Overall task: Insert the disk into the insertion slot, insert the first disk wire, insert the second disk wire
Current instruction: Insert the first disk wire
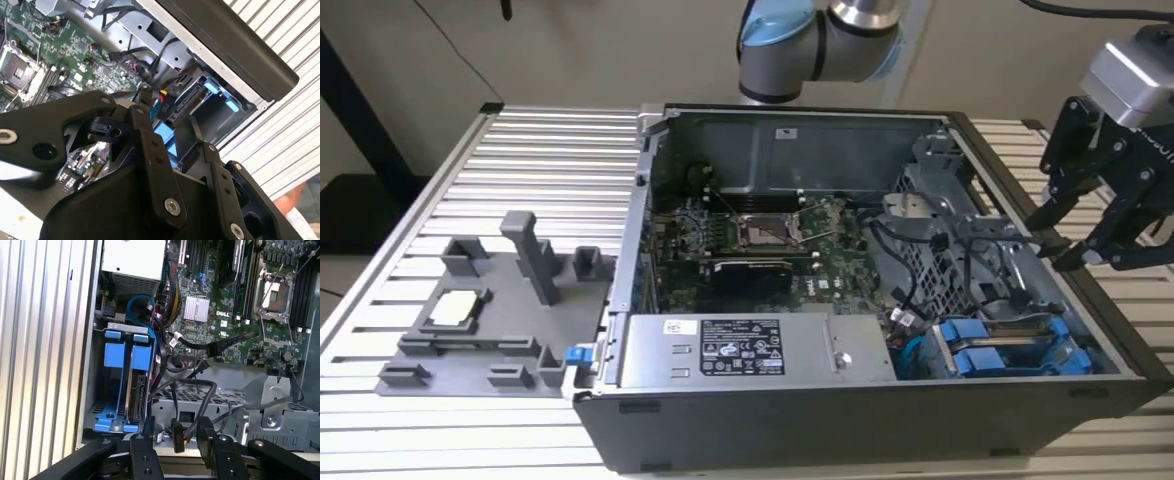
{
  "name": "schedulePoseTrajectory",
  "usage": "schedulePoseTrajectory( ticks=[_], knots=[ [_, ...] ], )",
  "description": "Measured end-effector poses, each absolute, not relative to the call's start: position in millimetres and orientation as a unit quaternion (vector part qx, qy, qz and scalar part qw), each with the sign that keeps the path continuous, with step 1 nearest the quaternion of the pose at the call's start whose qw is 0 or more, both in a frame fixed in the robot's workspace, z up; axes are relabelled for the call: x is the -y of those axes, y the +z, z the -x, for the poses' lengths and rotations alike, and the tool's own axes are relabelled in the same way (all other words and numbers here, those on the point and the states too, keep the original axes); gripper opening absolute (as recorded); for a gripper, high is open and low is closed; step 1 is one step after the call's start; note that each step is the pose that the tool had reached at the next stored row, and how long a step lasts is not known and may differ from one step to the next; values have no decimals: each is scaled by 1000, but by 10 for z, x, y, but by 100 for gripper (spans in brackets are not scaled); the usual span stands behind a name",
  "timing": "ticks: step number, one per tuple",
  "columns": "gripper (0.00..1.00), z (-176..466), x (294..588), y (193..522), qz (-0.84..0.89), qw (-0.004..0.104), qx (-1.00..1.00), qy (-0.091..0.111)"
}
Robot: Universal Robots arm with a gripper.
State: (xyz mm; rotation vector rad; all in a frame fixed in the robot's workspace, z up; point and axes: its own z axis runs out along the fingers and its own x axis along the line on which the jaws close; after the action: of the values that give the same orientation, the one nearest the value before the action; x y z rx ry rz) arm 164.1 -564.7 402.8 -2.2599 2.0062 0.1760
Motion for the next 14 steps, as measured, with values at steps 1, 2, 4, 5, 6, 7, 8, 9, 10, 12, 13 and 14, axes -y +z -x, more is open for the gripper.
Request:
schedulePoseTrajectory(
  ticks=[1,2,4,5,6,7,8,9,10,12,13,14],
  knots=[
    [47,-1643,5648,4034,745,57,-662,58],
    [47,-1644,5648,4034,745,57,-662,58],
    [47,-1645,5648,4034,745,58,-662,58],
    [47,-1645,5648,4033,745,59,-662,57],
    [47,-1645,5648,4032,746,60,-661,55],
    [47,-1645,5648,4032,746,63,-661,54],
    [47,-1645,5647,4032,746,65,-661,53],
    [47,-1646,5647,4029,746,65,-661,52],
    [47,-1646,5647,4028,746,66,-661,52],
    [47,-1645,5648,4028,746,66,-661,52],
    [47,-1645,5648,4027,746,66,-661,52],
    [47,-1645,5648,4027,746,66,-661,52]
  ],
)
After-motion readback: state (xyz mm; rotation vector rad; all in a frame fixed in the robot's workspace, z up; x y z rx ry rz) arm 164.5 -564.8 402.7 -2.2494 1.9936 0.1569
